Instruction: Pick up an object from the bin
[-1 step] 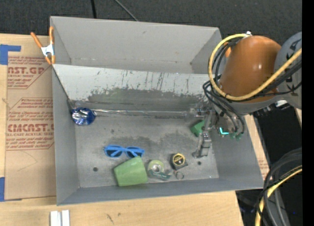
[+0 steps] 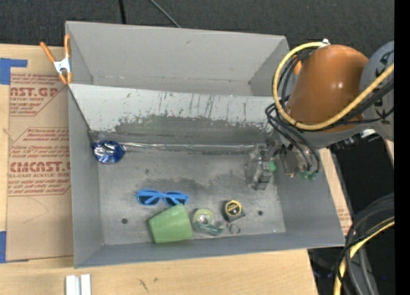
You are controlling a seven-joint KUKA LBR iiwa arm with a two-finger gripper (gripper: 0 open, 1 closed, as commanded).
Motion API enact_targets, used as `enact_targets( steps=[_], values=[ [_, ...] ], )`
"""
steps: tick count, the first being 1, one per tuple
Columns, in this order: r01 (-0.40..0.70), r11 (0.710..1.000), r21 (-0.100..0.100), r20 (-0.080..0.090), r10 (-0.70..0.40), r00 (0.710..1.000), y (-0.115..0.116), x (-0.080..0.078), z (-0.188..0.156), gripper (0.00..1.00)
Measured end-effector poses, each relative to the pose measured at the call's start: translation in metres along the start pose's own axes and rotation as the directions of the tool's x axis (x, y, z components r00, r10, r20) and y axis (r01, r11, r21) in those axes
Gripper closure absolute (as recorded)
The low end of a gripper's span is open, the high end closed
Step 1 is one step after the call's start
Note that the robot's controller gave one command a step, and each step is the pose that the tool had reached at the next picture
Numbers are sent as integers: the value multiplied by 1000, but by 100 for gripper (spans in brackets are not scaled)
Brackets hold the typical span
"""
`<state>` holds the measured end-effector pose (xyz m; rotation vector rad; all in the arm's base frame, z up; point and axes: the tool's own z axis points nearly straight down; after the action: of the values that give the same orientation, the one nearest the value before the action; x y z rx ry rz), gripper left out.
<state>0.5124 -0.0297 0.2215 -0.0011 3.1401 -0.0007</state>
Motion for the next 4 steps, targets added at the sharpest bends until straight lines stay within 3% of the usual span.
enact_targets(
  steps=[1, 2, 3, 4],
  values=[
    [0, 1000, 0, 0, 0, 1000, 0, 0, 0, 0],
    [211, 977, -3, -7, -211, 977, 23, 29, 74, 0],
    [381, 924, 4, 14, -381, 924, 10, 28, 149, 0],
    [382, 924, -1, 0, -382, 924, 10, 32, 150, 100]
  ],
)
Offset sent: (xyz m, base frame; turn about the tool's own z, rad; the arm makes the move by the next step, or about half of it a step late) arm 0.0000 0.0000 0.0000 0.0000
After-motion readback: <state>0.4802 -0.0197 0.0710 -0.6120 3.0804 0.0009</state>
